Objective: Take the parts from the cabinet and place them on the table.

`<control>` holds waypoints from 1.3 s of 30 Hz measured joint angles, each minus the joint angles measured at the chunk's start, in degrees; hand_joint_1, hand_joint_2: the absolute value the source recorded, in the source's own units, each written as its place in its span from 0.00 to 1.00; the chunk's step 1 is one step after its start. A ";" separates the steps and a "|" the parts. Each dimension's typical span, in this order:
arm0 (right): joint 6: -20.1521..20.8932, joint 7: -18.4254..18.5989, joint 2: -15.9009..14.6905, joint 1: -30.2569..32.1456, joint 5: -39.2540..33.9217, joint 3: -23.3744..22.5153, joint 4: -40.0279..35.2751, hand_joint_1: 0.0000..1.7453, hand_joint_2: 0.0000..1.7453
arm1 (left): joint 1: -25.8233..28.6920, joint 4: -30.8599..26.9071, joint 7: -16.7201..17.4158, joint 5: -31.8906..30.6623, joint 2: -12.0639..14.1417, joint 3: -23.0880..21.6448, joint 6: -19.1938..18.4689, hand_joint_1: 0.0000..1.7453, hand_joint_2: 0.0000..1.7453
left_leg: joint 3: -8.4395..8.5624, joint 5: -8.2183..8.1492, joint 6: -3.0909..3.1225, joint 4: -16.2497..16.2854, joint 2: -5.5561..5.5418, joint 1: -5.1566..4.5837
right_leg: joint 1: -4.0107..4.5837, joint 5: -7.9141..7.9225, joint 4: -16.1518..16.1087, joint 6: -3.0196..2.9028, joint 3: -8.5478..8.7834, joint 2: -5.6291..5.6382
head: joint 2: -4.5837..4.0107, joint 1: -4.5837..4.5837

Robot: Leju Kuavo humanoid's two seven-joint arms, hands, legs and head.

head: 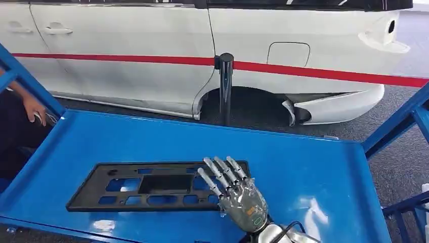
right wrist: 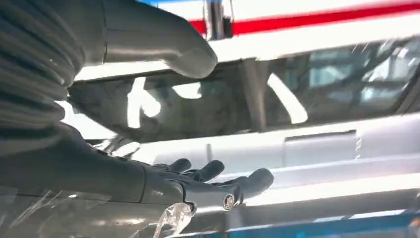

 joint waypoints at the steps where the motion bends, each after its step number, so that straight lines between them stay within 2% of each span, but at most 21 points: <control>1: -0.41 -0.39 -0.24 0.78 0.00 -1.14 -0.77 0.00 1.00 | 0.03 0.00 0.00 0.02 0.02 0.00 0.04 0.00 0.00 | 0.00 -0.01 -0.02 0.00 0.00 0.00 | 0.00 -0.01 0.00 -0.01 0.01 0.00 | -0.02 0.02; 5: -0.76 -1.75 -0.72 3.20 -0.02 -5.19 -3.58 0.00 1.00 | 0.08 0.00 0.00 0.00 0.04 0.00 0.04 0.00 0.00 | 0.00 -0.04 -0.07 -0.01 0.01 0.00 | -0.05 -0.02 0.00 -0.02 0.02 -0.01 | 0.00 0.02; 10: -4.28 -1.73 -0.74 5.49 -1.53 -9.03 -5.24 0.00 1.00 | 0.10 0.00 0.26 -0.17 0.11 0.00 -0.02 0.00 0.00 | -0.01 -0.05 -0.06 0.00 0.00 -0.03 | -0.16 -0.01 0.00 -0.01 0.03 -0.04 | 0.00 0.02; 13: -4.96 -2.27 -0.76 6.34 -2.53 -11.25 -6.07 0.00 1.00 | 0.10 0.00 0.26 -0.17 0.15 0.00 -0.06 0.00 0.00 | 0.00 -0.05 -0.06 0.01 0.00 -0.04 | -0.18 -0.01 0.00 0.00 0.04 -0.04 | 0.00 0.02; 19: -3.67 -4.43 -0.96 7.00 -3.32 -13.24 -7.08 0.00 1.00 | 0.08 0.00 0.61 -0.42 0.24 0.00 -0.37 0.00 0.00 | 0.00 -0.04 -0.06 0.02 0.00 -0.05 | -0.18 -0.01 0.00 0.00 0.03 -0.03 | -0.02 0.02; 23: -2.05 -6.46 -1.99 6.99 -6.90 -14.11 -7.76 0.00 1.00 | 0.05 0.00 0.85 -0.57 0.37 0.00 -0.92 0.00 0.00 | 0.00 -0.04 -0.06 0.02 0.00 -0.05 | -0.18 -0.01 0.00 0.00 0.03 -0.04 | 0.00 0.02; 27: -1.40 -11.79 -3.61 7.04 -19.76 -14.77 -8.46 0.00 1.00 | -0.14 0.00 1.07 -1.20 0.61 0.00 -1.82 0.00 0.00 | 0.00 -0.04 -0.06 0.02 0.00 -0.05 | -0.18 -0.01 0.00 0.00 0.02 -0.04 | 0.00 0.02; 29: -2.07 -15.82 -4.15 7.29 -28.45 -15.17 -8.87 0.00 1.00 | -0.23 0.00 1.14 -1.64 0.79 0.00 -2.29 0.00 0.00 | 0.00 -0.04 -0.06 0.02 0.00 -0.05 | -0.18 -0.01 0.00 0.00 0.02 -0.04 | 0.00 0.02; 31: -2.05 -19.51 -4.35 7.66 -34.18 -15.19 -9.50 0.00 1.00 | -0.33 0.00 1.25 -2.07 0.94 0.00 -2.60 0.00 0.00 | -0.01 -0.04 -0.06 0.02 0.00 -0.05 | -0.18 -0.01 0.00 0.00 0.02 -0.03 | 0.00 0.02; 35: 0.66 -23.83 -4.28 7.69 -37.95 -14.73 -10.86 0.00 1.00 | -0.61 0.00 1.38 -2.62 1.14 0.00 -2.93 0.00 0.00 | -0.02 -0.04 -0.06 0.01 0.00 -0.05 | -0.18 -0.01 0.00 0.00 0.03 -0.04 | 0.00 0.02; 39: 5.24 -25.39 -3.34 6.38 -37.72 -12.63 -11.84 0.00 1.00 | -1.05 0.00 1.86 -2.82 1.22 0.00 -2.93 0.00 0.00 | -0.09 -0.04 -0.06 0.01 0.00 -0.05 | -0.17 -0.01 0.00 0.00 0.03 -0.04 | 0.00 0.02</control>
